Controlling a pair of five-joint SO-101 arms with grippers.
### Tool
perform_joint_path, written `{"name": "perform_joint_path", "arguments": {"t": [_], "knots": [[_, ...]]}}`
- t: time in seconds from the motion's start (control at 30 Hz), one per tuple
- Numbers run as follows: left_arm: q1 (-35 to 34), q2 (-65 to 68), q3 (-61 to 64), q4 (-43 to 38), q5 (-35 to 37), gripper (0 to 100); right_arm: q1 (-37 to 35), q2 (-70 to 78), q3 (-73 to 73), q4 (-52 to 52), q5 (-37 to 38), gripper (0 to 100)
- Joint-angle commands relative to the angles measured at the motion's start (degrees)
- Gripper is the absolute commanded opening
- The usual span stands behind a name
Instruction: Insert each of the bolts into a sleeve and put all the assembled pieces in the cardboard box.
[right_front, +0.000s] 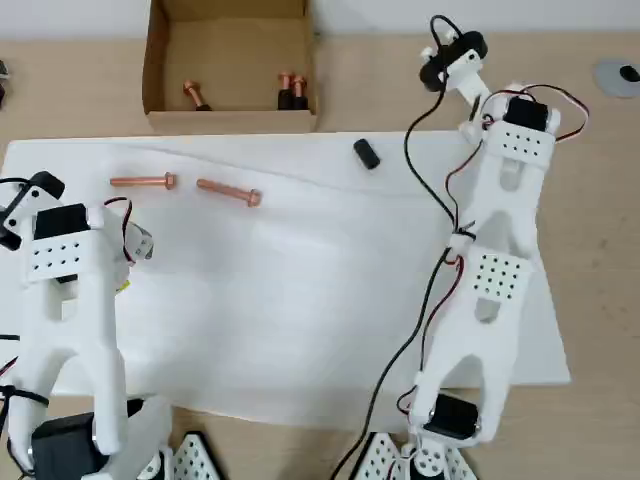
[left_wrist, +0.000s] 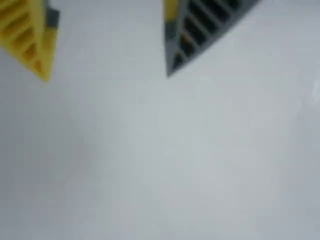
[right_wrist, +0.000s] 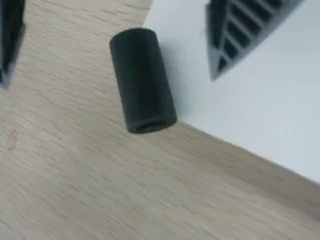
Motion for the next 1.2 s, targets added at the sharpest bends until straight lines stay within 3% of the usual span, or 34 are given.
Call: {"name": "perform_joint_path", "arguments": {"t": [0.0,1.17], "knots": [[-0.4,-0.4,-2.7,0.2,-0.4,17,1.7,-1.4,-0.9,0.8,1.7,28.2],[-0.4,-0.5,-2.7,0.2,-0.4,17,2.2,3.2,-3.5,3.6,3.9,28.2]]}}
